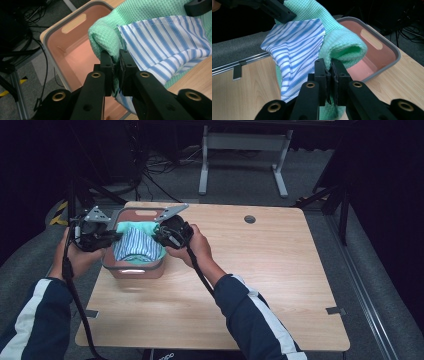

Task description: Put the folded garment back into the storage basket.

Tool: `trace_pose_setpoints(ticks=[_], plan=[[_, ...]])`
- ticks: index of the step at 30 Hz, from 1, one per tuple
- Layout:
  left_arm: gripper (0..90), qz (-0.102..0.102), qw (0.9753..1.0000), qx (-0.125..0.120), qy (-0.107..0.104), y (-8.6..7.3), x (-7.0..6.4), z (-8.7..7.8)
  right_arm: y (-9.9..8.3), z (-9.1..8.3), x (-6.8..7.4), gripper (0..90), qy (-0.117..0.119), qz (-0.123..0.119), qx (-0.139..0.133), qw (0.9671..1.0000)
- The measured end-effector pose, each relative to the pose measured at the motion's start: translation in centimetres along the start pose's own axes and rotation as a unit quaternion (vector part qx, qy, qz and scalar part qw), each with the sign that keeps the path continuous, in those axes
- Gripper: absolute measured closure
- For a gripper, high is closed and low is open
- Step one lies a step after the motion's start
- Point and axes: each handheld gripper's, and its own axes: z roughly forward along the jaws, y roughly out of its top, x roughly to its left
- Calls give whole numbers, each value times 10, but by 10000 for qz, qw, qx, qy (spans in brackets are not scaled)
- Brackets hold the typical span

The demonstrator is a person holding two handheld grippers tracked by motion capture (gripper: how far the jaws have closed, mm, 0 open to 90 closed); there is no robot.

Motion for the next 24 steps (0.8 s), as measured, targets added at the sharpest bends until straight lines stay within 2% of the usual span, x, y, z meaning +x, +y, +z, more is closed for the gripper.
trace_pose_setpoints(ticks=[2,8,12,17,20,21,24], plan=[[833,-39,9999,82,69,-2,2,0,2,5,1,842,-2,-13,28,10000],[833,-108,9998,58,169,-5,8,6,6,24,4,842,44,-62,184,9998],[833,-106,9998,85,167,-7,8,13,6,33,7,843,18,-110,287,9995],[833,-30,9994,260,224,-9,8,24,4,46,7,842,4,-140,428,9990],[833,16,9988,369,321,-11,7,34,1,53,5,842,42,-86,499,9987],[833,-39,9988,377,307,-13,6,37,-1,56,4,842,41,-92,544,9985],[832,-1,9988,403,276,-18,7,43,-5,60,3,841,36,-45,597,9982]])
